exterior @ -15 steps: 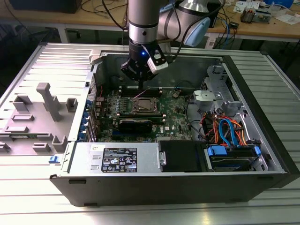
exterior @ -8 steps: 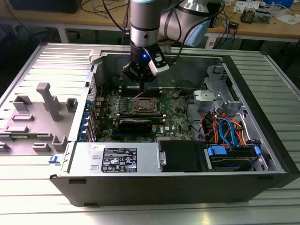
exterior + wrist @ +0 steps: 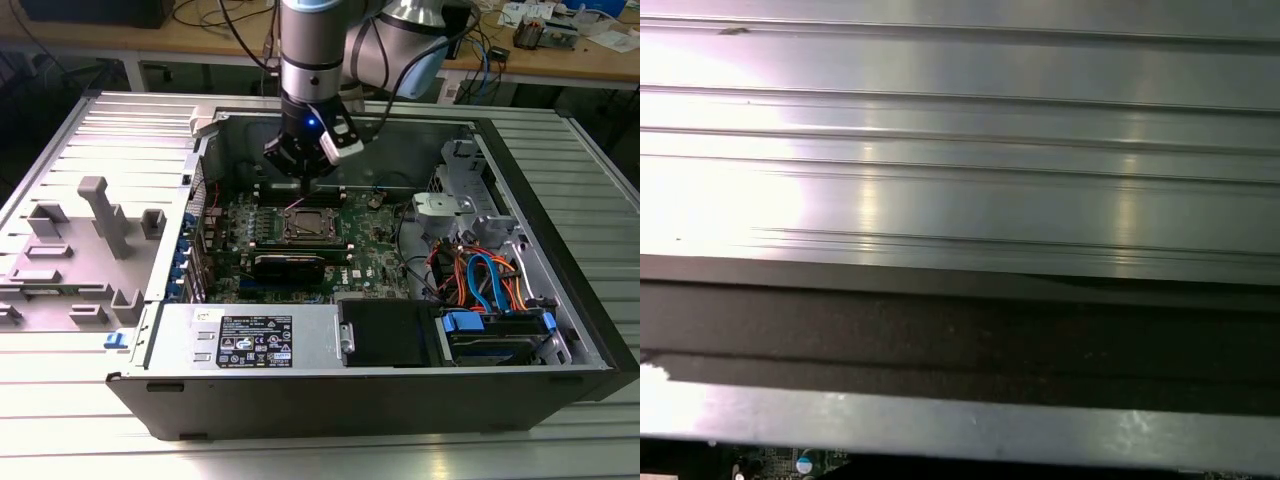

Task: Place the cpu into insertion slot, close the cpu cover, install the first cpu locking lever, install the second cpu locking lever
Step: 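Install the first cpu locking lever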

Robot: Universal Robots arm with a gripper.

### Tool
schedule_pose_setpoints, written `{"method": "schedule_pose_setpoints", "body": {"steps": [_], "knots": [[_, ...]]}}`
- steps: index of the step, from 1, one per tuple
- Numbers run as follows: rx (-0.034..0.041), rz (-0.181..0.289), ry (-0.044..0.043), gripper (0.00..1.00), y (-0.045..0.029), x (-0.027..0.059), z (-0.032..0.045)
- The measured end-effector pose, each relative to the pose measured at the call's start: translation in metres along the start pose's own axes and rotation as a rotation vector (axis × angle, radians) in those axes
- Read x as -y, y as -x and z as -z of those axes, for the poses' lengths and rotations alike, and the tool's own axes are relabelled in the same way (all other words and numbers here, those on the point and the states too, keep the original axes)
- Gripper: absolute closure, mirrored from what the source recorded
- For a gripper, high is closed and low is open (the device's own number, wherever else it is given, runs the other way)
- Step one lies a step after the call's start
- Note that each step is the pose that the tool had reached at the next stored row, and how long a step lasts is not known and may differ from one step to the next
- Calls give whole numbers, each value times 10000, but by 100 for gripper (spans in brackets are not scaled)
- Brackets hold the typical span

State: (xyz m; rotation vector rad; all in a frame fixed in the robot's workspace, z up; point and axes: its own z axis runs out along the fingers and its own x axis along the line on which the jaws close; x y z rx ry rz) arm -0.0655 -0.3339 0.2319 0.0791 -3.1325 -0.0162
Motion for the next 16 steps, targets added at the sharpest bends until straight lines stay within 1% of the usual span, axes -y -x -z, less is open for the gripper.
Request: {"method": "schedule_pose_setpoints", "body": {"steps": [3, 7, 11, 16], "knots": [[-1, -3, -1, 89, 23, 2, -5], [1, -159, -14, 89, 42, 3, -20], [-1, -160, -16, 89, 42, 2, -23], [-2, -160, -18, 89, 55, -10, -47]]}}
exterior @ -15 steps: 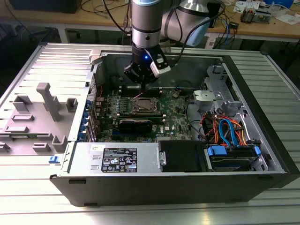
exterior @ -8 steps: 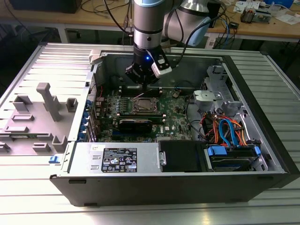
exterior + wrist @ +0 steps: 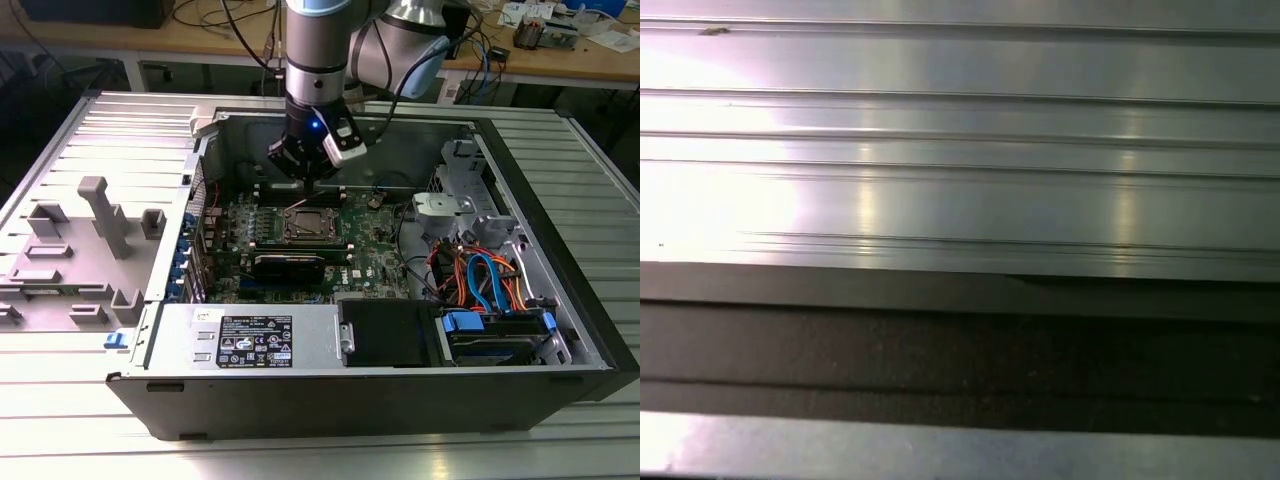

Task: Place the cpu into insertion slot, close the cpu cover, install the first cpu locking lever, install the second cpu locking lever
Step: 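Install the first cpu locking lever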

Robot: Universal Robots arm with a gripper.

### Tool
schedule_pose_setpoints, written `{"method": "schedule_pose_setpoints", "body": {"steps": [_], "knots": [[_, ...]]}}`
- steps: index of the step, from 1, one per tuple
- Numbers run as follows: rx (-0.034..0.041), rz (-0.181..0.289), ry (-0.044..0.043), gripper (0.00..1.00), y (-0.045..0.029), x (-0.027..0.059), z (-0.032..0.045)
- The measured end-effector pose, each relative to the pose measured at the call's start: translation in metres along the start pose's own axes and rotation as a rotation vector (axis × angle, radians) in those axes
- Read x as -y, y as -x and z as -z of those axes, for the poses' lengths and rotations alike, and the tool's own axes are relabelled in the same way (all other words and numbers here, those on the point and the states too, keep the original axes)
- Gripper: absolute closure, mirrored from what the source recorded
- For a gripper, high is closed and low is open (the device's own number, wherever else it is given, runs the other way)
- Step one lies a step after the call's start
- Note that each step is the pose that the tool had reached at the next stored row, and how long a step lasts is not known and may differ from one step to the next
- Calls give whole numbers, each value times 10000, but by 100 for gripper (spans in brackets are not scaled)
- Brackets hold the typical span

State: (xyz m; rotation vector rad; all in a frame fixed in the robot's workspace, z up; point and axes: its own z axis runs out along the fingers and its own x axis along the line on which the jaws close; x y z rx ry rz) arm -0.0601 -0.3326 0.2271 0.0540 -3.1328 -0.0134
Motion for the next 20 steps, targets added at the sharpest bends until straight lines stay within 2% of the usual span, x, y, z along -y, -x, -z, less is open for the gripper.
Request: {"method": "schedule_pose_setpoints", "body": {"steps": [13, 20], "knots": [[0, 0, -57, 89, 138, -15, -78], [-3, 0, -99, 89, 182, -13, -102]]}}
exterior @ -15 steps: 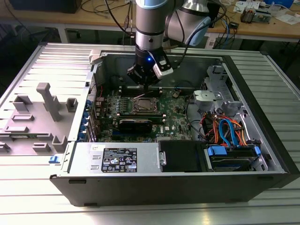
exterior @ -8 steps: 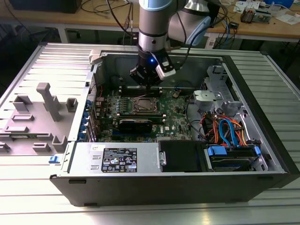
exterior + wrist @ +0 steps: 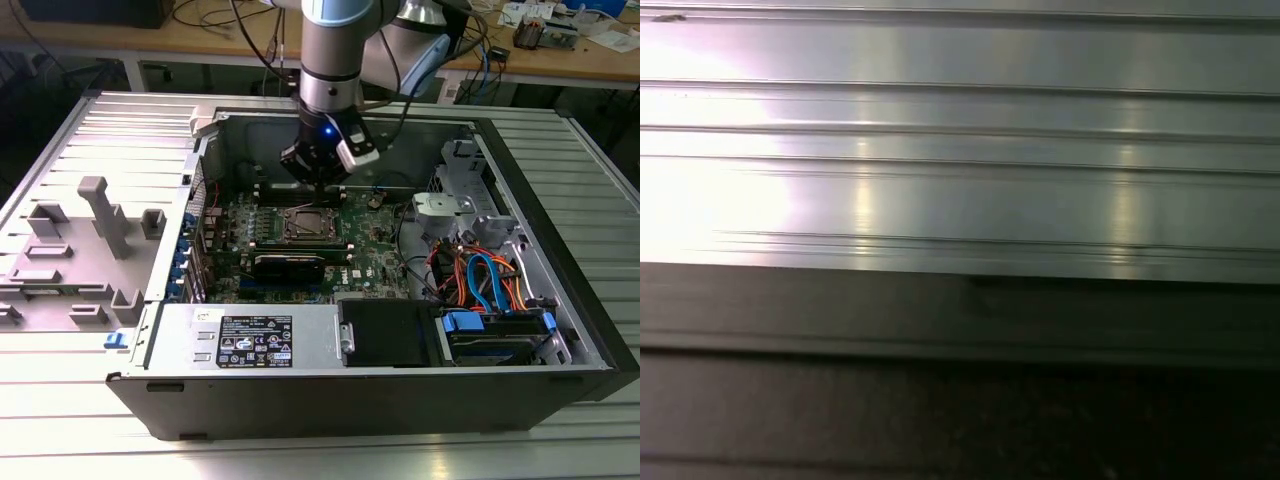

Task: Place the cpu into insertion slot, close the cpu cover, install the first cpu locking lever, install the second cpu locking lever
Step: 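Install the first cpu locking lever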

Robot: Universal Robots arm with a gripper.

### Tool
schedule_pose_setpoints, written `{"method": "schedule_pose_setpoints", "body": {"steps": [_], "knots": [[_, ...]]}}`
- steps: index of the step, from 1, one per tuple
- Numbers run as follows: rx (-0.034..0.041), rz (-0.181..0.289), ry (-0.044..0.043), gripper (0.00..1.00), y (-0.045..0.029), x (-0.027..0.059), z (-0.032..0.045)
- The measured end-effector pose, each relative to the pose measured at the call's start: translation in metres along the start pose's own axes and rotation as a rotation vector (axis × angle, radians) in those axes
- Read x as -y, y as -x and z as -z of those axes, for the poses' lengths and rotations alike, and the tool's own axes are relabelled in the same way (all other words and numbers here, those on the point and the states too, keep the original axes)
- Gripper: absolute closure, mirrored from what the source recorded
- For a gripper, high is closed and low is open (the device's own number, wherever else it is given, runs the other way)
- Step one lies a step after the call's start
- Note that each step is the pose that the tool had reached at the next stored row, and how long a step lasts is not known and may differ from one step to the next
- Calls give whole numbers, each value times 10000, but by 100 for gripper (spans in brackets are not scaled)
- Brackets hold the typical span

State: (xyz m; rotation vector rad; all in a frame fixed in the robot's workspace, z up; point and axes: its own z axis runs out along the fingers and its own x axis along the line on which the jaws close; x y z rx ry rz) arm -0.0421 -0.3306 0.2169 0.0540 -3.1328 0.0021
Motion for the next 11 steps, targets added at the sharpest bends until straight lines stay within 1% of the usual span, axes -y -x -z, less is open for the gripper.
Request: {"method": "schedule_pose_setpoints", "body": {"steps": [11], "knots": [[3, 0, 4, 89, 4, -1, -13]]}}
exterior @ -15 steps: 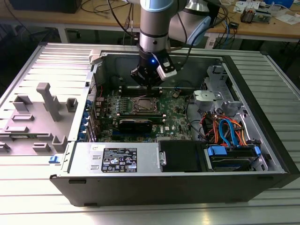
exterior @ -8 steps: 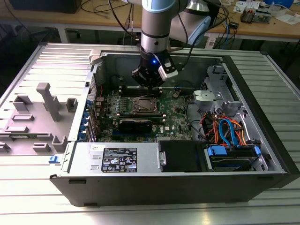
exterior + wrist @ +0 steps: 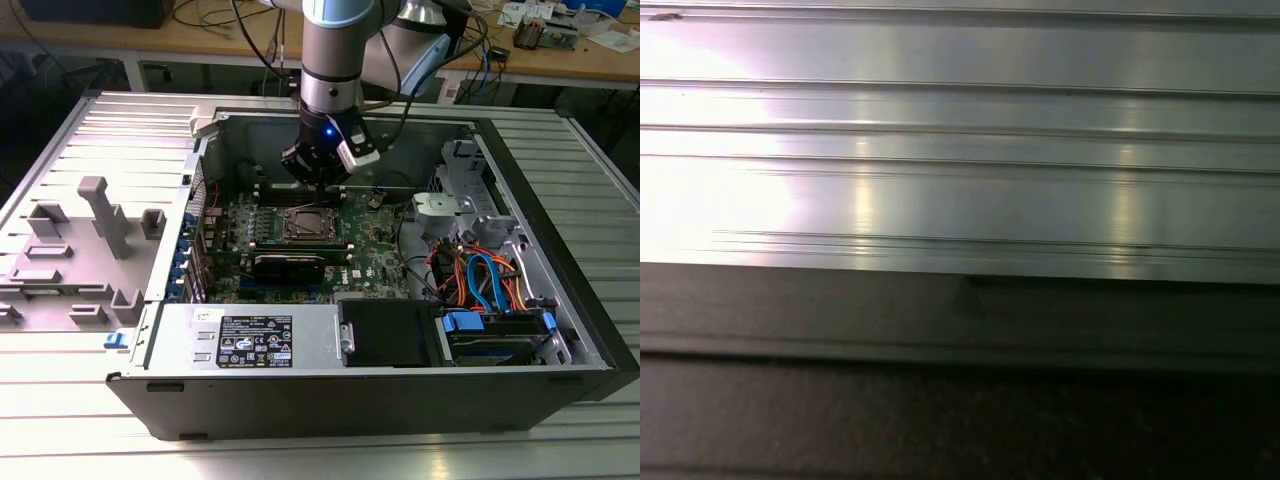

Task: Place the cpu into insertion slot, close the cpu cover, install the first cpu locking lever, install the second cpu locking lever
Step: 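Install the first cpu locking lever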

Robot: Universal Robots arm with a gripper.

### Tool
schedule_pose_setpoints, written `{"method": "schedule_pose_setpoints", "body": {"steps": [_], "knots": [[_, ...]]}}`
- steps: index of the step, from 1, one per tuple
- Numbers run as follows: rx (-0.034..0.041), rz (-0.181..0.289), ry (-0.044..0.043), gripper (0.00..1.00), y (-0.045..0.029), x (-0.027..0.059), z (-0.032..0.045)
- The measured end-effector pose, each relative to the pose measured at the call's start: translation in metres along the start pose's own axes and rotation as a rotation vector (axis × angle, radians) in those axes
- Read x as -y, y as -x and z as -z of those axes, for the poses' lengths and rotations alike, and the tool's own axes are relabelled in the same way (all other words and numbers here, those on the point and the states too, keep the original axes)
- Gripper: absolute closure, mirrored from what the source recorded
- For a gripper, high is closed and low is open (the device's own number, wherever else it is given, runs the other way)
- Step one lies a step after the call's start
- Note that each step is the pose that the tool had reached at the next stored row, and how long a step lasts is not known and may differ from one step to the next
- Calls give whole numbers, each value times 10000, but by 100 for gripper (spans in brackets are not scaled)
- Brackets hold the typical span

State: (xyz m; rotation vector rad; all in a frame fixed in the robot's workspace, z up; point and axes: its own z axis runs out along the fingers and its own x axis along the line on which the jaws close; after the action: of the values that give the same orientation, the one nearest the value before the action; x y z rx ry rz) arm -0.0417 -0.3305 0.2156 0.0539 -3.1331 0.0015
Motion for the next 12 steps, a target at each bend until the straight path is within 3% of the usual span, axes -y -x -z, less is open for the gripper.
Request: {"method": "schedule_pose_setpoints", "body": {"steps": [12], "knots": [[-4, -2, -5, 89, 2, 0, -80]]}}
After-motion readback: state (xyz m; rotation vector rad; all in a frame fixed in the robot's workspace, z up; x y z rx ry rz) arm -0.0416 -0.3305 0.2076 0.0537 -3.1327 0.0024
